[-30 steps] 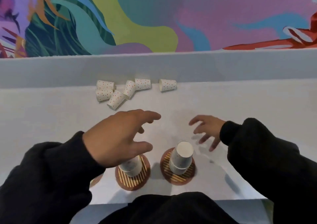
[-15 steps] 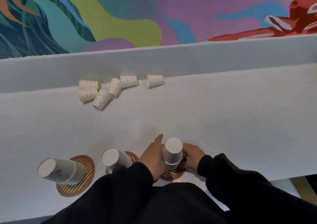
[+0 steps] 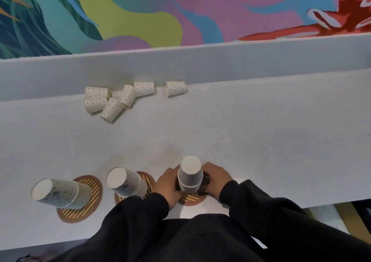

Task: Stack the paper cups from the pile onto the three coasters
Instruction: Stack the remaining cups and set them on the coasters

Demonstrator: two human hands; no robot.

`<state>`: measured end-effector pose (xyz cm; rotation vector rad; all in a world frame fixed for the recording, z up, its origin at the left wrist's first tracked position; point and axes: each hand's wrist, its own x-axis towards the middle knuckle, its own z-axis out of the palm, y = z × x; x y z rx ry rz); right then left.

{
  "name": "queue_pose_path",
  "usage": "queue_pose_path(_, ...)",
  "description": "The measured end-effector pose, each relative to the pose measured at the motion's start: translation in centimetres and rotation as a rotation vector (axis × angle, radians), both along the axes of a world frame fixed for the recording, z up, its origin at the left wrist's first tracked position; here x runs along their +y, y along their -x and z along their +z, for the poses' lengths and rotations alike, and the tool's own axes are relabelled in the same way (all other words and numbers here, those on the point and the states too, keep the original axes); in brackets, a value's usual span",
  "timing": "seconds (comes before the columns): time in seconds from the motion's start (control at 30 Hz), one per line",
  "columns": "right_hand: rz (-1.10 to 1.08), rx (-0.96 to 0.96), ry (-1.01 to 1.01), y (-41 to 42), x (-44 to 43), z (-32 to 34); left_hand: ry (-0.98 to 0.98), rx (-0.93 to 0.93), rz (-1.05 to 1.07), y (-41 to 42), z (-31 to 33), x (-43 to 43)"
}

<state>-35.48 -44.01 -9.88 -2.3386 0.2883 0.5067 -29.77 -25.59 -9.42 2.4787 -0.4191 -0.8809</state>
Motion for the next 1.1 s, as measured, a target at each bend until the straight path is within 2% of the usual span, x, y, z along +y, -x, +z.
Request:
queue_pose_path(0.1,-0.024,0.061,-0.042,-0.1,-0.4,0.0,-0.002,0.029,0.0,0.1,1.5,0.0)
queue_pose_path(0.17,-0.026,0.12,-0.09,-0.6,-2.2,0.6,-0.016,0.039,-0.092,-0.1,3.5,0.4)
queue_pose_path(0.23,0.051,0.078,-0.029,-2.1,-5.2,1.9,-0.084,0.031,-0.259,-0.8,7.2,1.3)
queue_pose_path(0.33,0.021,-0.079,0.005,-6.1,-8.9,6.7,-0.112,-0.054,-0.429,-3.2,15.8,3.6)
queue_pose_path(0.47,-0.019,-0.263,-0.054,-12.2,-9.6,14.9,0.045,-0.26,-0.307,-8.5,27.0,6.6)
queue_pose_path(0.57,0.056,-0.321,-0.089,-16.8,-7.5,19.0,0.079,-0.399,-0.219,-13.8,30.8,7.9)
queue_pose_path(0.7,0.097,-0.301,-0.155,-22.5,-3.5,20.1,-0.006,-0.363,-0.136,-21.3,29.6,9.1)
queue_pose_path(0.83,0.088,-0.215,-0.167,-27.4,0.5,17.6,-0.173,-0.278,-0.058,-27.6,23.9,10.6)
queue_pose_path(1.0,0.17,-0.171,0.022,-31.7,4.0,13.2,-0.199,-0.117,0.1,-31.6,16.3,12.5)
queue_pose_path(1.1,0.208,-0.17,0.144,-33.9,5.3,10.9,-0.238,-0.102,0.151,-33.2,12.1,13.6)
